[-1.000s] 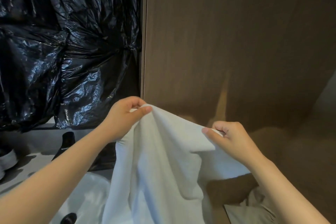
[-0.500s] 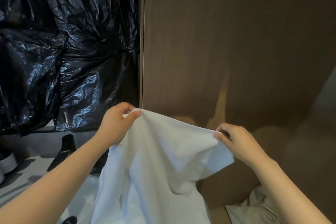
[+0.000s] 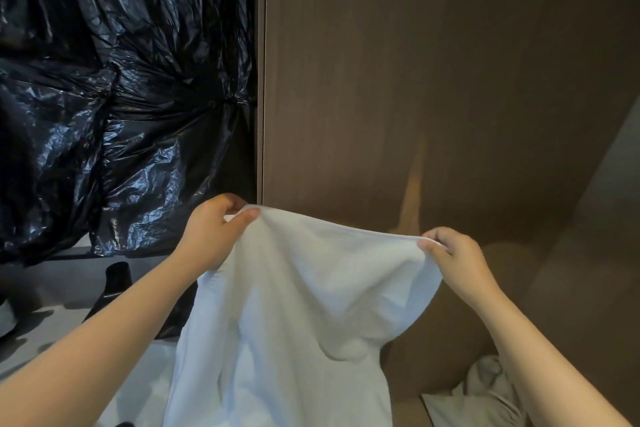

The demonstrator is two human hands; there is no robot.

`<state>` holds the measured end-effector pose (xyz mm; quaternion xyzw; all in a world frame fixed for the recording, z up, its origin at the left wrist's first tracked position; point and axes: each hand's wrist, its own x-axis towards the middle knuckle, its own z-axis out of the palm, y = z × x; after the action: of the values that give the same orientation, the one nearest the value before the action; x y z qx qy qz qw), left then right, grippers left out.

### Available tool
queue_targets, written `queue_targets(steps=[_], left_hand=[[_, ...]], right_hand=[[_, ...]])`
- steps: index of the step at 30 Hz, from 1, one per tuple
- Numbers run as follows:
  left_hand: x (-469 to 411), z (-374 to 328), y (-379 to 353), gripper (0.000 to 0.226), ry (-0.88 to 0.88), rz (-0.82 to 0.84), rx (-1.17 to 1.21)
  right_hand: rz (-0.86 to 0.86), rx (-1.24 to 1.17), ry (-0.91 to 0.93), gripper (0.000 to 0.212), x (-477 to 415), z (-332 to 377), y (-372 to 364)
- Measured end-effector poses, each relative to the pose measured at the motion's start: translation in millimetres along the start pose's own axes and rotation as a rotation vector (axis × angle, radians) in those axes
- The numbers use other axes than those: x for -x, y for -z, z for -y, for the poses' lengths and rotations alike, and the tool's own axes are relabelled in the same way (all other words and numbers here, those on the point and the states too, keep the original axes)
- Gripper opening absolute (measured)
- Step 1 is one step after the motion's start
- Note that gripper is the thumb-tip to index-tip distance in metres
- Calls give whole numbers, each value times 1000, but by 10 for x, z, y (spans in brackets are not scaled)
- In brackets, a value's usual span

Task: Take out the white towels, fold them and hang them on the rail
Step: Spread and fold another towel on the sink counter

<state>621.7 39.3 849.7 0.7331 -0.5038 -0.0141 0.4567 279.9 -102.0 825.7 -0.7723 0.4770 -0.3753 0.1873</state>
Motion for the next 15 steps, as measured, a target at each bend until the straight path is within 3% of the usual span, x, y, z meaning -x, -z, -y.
queue_targets(steps=[5, 12, 15], left_hand=[[-77, -125, 63, 16, -14, -43, 53], [-275, -720, 216, 19, -52, -168, 298], [-375, -850, 148, 20, -64, -250, 430]], right_hand=[[-91, -310, -42, 20, -100, 340, 239], [32, -390, 78, 10, -125, 1084, 602], [-102, -387, 107, 11, -157, 1173, 544]])
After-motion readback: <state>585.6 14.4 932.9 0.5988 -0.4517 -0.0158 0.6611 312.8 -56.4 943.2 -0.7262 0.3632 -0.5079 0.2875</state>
